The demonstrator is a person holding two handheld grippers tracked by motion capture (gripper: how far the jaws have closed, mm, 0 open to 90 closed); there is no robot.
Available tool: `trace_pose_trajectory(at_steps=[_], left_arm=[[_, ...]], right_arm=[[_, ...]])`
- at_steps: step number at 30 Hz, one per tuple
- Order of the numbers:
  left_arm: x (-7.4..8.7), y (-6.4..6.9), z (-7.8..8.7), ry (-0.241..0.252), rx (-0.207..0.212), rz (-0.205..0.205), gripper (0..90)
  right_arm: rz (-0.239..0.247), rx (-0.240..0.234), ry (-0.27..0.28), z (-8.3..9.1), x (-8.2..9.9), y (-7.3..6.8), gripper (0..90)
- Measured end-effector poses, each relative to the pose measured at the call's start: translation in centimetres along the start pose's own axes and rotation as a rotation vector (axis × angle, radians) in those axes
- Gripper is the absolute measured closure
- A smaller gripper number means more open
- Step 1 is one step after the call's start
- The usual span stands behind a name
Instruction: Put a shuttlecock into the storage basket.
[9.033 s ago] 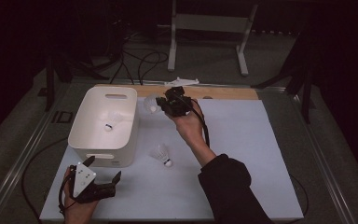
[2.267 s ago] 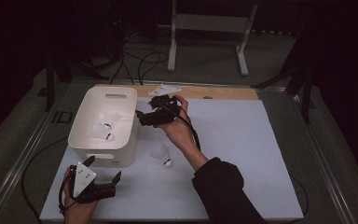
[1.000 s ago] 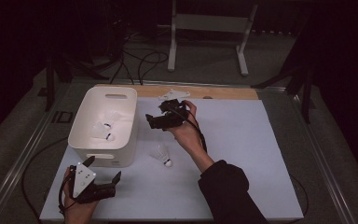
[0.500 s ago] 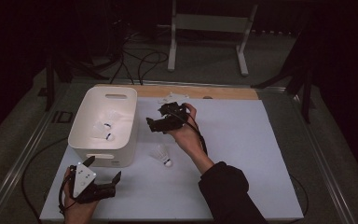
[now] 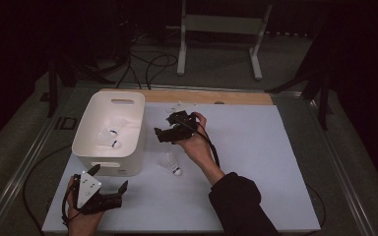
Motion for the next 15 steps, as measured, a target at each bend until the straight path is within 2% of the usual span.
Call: trace_pose_trajectory(at_steps=[15], left_arm=[[0.0,0.0,0.0,0.003,0.000,0.003,0.2]], right_arm=[[0.008,0.002,-0.044,-1.0,1.5,-0.3,9.5]])
Point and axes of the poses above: each handheld gripper's, and its own axes: z roughly backward along the jaws, x roughly out of its underside, y roughly to its right, the point moved 4 cm from there along -z, roughly forward along the jaws, and after that the axes turned 3 degrees about -z, right-handed, at the moved point
